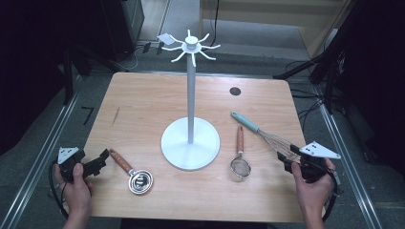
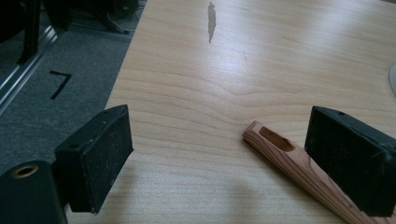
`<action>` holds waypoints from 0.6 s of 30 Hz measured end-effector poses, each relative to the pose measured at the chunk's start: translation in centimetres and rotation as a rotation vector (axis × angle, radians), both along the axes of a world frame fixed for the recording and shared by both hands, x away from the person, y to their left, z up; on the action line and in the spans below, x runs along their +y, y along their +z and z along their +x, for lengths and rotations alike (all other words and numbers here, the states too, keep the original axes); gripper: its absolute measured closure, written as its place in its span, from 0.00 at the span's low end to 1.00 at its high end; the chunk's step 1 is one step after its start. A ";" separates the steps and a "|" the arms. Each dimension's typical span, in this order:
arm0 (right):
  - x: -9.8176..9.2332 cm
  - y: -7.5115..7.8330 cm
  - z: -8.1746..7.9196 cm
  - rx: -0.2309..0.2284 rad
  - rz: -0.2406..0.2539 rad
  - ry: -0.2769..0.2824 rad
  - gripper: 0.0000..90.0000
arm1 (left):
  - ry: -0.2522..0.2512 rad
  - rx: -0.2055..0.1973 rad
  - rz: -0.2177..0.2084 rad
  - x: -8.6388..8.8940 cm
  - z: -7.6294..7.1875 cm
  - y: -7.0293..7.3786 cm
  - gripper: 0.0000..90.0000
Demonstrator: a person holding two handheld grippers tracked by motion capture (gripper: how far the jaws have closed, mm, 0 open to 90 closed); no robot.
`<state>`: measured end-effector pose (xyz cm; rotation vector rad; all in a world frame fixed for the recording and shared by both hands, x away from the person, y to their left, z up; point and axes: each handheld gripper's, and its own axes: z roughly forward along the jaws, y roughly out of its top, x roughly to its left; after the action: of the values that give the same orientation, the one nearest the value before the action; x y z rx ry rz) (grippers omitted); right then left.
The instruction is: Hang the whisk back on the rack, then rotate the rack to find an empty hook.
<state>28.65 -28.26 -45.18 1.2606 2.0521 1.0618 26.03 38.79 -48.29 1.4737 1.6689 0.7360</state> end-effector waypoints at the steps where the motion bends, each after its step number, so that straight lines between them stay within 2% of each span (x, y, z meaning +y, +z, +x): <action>1: 0.5 0.5 0.7 0.027 -0.024 0.025 0.45 | -0.002 0.000 0.000 0.0 0.0 0.0 0.09; 4: 0.9 0.7 1.3 0.043 -0.032 0.039 0.42 | -0.002 0.001 0.000 0.0 0.0 0.0 0.09; 5: 1.3 0.9 2.0 0.058 -0.050 0.074 0.36 | -0.002 0.000 0.000 0.0 0.0 0.0 0.09; 10: 2.2 1.2 3.4 0.084 -0.099 0.077 0.37 | -0.004 0.001 0.001 0.0 0.0 0.0 0.09; 18: 2.6 1.7 4.9 0.107 -0.130 0.095 0.39 | -0.004 0.000 -0.001 0.0 0.0 0.0 0.09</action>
<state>33.55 -25.64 -43.44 1.1875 2.2430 0.9024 26.03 38.80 -48.30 1.4760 1.6657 0.7331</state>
